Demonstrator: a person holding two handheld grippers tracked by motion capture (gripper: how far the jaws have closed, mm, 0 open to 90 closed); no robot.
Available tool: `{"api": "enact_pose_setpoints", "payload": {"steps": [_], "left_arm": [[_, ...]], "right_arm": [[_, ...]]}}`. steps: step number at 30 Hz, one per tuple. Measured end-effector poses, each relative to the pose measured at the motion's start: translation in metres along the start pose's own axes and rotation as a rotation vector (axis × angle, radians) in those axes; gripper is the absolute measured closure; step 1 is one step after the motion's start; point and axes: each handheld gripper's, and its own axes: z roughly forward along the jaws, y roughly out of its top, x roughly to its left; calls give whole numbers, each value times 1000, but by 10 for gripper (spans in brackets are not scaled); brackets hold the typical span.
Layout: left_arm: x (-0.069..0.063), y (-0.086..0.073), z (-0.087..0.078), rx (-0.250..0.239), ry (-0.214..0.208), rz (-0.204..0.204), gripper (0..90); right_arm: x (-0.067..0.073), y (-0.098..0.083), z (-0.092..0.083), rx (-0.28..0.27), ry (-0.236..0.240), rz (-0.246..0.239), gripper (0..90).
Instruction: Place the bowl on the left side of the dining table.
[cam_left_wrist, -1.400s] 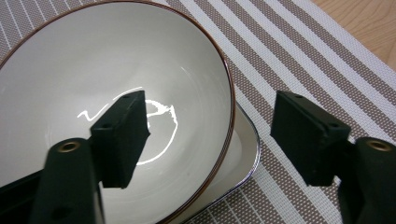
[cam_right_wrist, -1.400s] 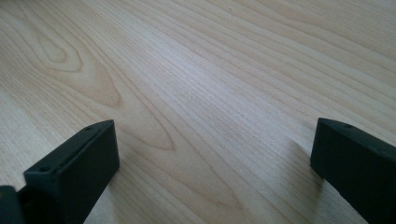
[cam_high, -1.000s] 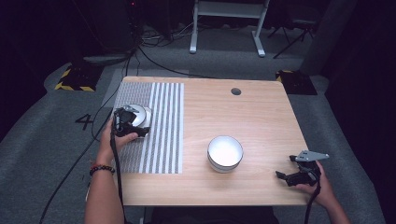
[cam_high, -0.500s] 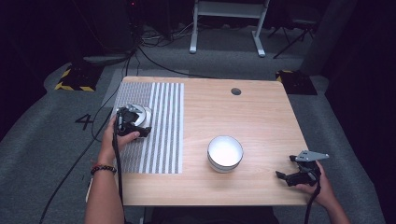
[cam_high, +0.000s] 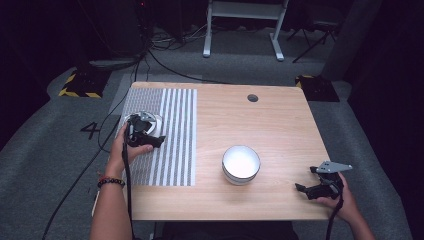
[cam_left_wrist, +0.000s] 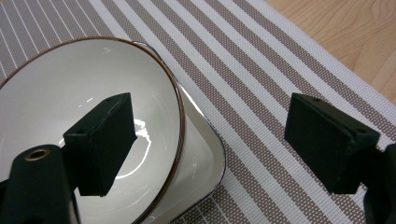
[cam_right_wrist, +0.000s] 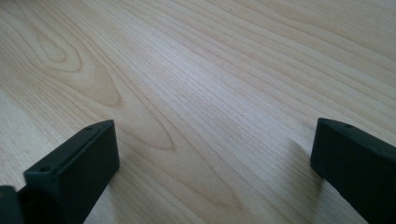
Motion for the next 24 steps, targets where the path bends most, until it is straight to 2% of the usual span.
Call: {"api": "enact_pose_setpoints", "payload": {"steps": [1,2,6,7,10,11,14,24], "left_arm": [[-2,0,-1,-6,-8,-3,172],[-3,1,-1,-13,14,10,172],[-5,2,-3,-17,5,10,173],[-7,2,-3,-22,17,13,174],[-10,4,-5,-22,-3,14,177],[-10,4,-5,-17,3,31,177],[-14,5,-8,-33,1,22,179],[-22,7,-14,-43,-3,50,175]], "right_arm": [[0,0,0,0,0,-1,12],[0,0,0,0,0,-1,12],[0,0,0,0,0,-1,12],[0,0,0,0,0,-1,12],[0,0,0,0,0,0,12],[0,0,0,0,0,-1,12],[0,0,0,0,0,-1,12],[0,0,0,0,0,0,12]]}}
